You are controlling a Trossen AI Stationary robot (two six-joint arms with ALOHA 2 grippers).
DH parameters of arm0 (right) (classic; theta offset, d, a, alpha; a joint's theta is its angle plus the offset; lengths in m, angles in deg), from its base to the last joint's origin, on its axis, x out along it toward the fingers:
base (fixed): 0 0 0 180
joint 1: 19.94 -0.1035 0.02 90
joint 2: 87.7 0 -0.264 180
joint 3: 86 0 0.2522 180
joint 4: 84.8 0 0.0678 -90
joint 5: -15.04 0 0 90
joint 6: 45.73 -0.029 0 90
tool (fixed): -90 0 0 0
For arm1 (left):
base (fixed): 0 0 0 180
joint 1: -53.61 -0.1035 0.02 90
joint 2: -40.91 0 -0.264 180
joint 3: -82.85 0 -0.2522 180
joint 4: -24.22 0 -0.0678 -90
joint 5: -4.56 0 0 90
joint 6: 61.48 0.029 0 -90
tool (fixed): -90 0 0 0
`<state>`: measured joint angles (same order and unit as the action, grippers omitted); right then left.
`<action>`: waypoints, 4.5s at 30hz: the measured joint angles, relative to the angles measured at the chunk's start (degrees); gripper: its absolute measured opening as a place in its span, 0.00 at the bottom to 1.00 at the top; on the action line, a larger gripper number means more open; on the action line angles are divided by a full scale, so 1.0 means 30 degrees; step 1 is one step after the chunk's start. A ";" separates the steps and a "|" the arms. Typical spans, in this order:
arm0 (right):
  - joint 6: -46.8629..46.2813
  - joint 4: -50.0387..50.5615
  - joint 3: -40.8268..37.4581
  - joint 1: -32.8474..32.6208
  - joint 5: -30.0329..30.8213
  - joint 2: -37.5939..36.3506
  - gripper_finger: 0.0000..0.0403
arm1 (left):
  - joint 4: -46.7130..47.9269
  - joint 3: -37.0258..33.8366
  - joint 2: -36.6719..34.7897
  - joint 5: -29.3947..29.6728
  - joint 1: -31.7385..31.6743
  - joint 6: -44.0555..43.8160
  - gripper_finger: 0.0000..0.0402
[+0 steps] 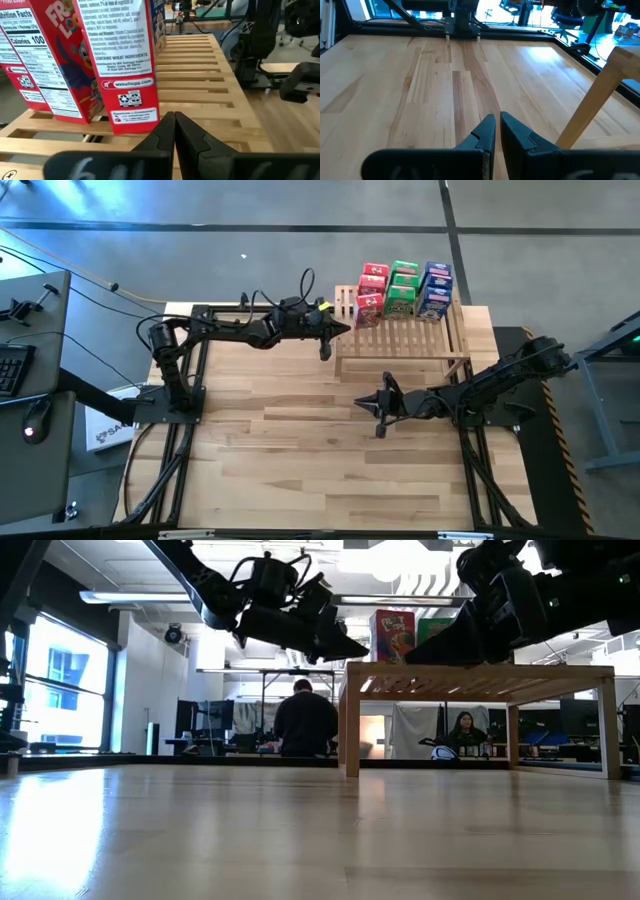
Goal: Stack cereal on shelf
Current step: Put the red cereal box on the shelf aligned with other red cereal box, then return to Home Position
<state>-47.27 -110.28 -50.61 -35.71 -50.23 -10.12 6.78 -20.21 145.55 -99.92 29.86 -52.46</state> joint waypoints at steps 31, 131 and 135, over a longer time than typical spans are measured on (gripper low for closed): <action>0.0160 -0.0279 0.0000 0.0004 -0.0138 0.0000 0.04 | -0.0080 0.2526 0.1779 0.1071 -0.0485 -0.0284 0.00; 0.5042 0.8944 -0.2668 0.0401 -0.1792 -1.8025 0.04 | -0.0489 -1.8017 -2.1534 -0.2499 -0.1393 -0.1854 0.00; 0.4290 0.5396 -0.5587 0.1509 -0.2861 -1.9296 0.04 | -0.0162 -1.8017 -2.1654 -0.2499 -0.1475 -0.1974 0.00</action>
<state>-34.40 -94.09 -67.37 -31.18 -58.82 -68.01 6.30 -74.27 80.59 -107.42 25.43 -58.38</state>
